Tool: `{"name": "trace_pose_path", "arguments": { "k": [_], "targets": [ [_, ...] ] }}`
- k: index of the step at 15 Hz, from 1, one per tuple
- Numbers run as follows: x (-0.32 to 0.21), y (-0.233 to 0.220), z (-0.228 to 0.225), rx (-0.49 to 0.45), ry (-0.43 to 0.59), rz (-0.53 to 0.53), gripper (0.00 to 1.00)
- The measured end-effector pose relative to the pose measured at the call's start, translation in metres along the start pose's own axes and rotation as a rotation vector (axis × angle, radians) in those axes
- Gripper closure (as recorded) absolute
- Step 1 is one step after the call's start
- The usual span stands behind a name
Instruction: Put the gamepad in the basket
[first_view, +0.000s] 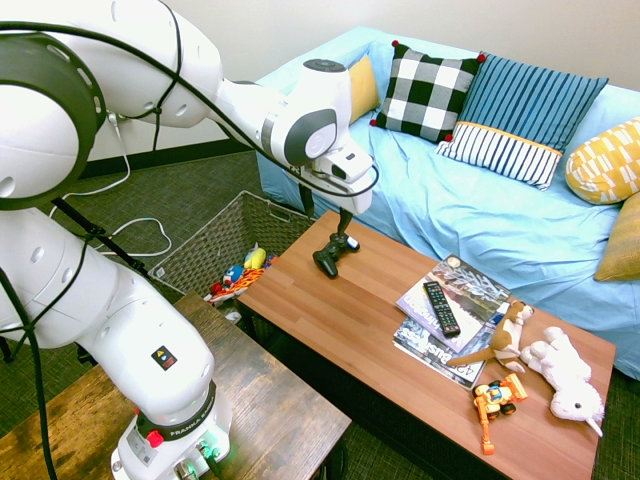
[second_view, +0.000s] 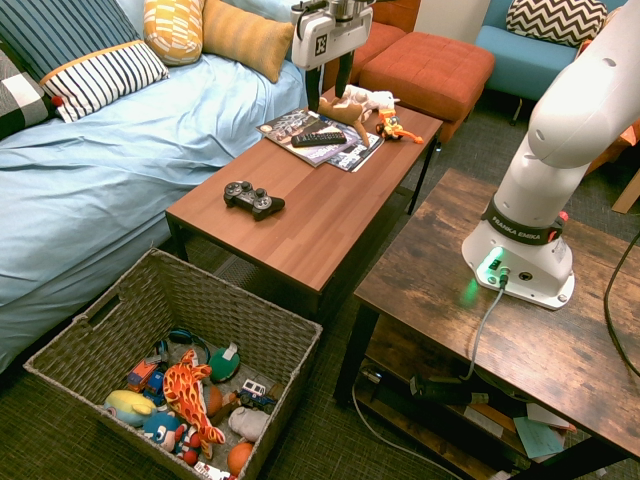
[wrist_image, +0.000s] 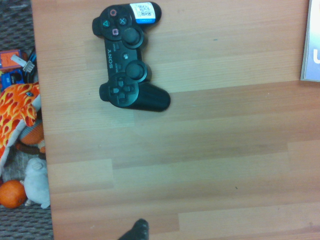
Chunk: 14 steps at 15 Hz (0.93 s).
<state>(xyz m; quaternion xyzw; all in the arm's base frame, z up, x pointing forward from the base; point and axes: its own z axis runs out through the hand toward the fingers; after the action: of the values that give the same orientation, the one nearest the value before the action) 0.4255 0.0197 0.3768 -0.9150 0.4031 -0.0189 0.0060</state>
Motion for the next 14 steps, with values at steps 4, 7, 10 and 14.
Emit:
{"name": "trace_pose_path", "arguments": {
  "k": [4,7,10,14],
  "targets": [
    [0.001,-0.010,0.010,0.024,0.019,-0.013,0.00],
    [-0.001,-0.042,0.039,0.048,0.044,-0.015,0.00],
    [-0.003,-0.083,0.072,0.049,0.082,-0.021,0.00],
    [-0.014,-0.131,0.147,0.004,0.070,-0.019,0.00]
  ]
}}
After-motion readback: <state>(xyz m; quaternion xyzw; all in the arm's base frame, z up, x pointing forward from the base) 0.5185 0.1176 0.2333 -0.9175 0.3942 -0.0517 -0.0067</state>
